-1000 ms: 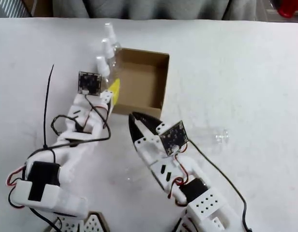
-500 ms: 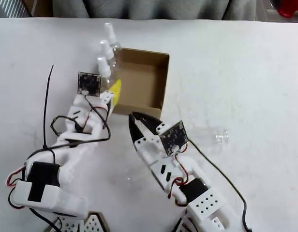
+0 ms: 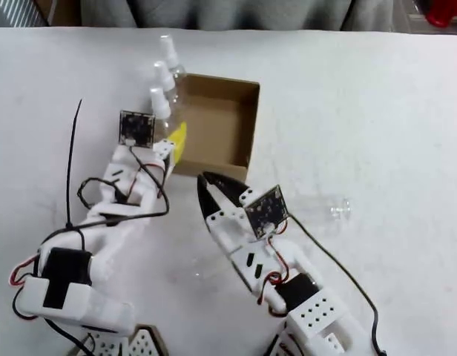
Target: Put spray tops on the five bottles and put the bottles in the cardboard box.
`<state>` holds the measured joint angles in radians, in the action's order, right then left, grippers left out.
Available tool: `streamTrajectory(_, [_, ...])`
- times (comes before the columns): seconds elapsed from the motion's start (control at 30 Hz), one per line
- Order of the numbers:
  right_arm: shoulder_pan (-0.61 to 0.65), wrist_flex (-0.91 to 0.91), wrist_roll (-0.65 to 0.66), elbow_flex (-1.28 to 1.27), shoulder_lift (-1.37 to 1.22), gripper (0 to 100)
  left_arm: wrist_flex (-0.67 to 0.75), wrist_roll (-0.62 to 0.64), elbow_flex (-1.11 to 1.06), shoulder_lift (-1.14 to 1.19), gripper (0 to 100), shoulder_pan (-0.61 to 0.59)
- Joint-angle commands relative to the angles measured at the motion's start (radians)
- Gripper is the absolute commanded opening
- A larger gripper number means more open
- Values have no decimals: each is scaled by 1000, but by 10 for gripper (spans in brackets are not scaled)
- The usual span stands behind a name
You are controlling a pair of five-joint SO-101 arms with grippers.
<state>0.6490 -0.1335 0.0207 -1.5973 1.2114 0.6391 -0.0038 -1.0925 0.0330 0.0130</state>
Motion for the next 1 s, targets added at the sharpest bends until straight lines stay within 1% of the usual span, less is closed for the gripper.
streamTrajectory(0.0, [-4,2,9,51,15,15,17,-5,5,-44,363,-19])
streamTrajectory(0.43, [-4,2,9,51,15,15,17,-3,5,-47,373,-24])
streamTrajectory(0.53, [-4,2,11,51,15,15,15,-2,-5,-94,369,-45])
streamTrajectory(0.63, [-4,2,11,51,15,15,-38,38,-38,-176,371,-50])
streamTrajectory(0.97, [-5,2,11,51,15,15,-316,37,-173,-504,370,-56])
